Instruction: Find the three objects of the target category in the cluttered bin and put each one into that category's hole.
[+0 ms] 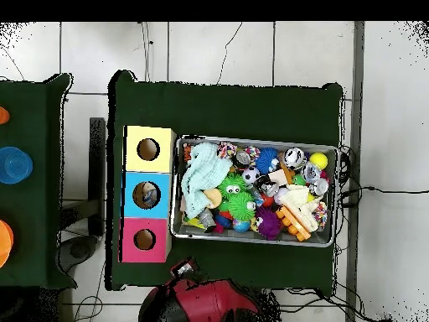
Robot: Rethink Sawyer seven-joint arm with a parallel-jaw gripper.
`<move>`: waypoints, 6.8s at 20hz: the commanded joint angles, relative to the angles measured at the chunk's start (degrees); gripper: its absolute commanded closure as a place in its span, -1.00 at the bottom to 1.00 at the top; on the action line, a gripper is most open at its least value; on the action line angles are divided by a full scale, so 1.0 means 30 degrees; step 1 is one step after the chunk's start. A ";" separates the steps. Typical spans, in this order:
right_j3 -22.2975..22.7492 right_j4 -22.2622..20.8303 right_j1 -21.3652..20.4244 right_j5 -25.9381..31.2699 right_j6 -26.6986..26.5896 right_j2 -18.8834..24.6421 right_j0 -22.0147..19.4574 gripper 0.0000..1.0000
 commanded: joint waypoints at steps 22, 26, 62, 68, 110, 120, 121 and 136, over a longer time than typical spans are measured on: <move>-0.6015 0.1166 0.8726 -0.2144 -0.0457 0.0500 -0.1626 -1.00; -0.7775 0.0946 1.0208 -0.2093 -0.0759 0.0430 -0.2134 -1.00; -0.2617 0.2208 0.4457 -0.0413 0.0032 0.2119 -0.3697 -1.00; -0.0823 0.3261 0.2080 0.0628 0.0720 0.2328 -0.2941 -1.00; -0.3688 0.1232 0.4284 -0.0959 -0.1553 0.3520 -0.6218 -1.00; -0.4500 0.2183 0.2463 0.2509 -0.1859 0.3445 -0.5368 -1.00; -0.4542 0.2127 0.2396 0.2639 -0.1930 0.3521 -0.5414 -1.00; -0.8730 -0.4185 0.5573 0.3058 -0.6829 0.6723 -0.7958 -1.00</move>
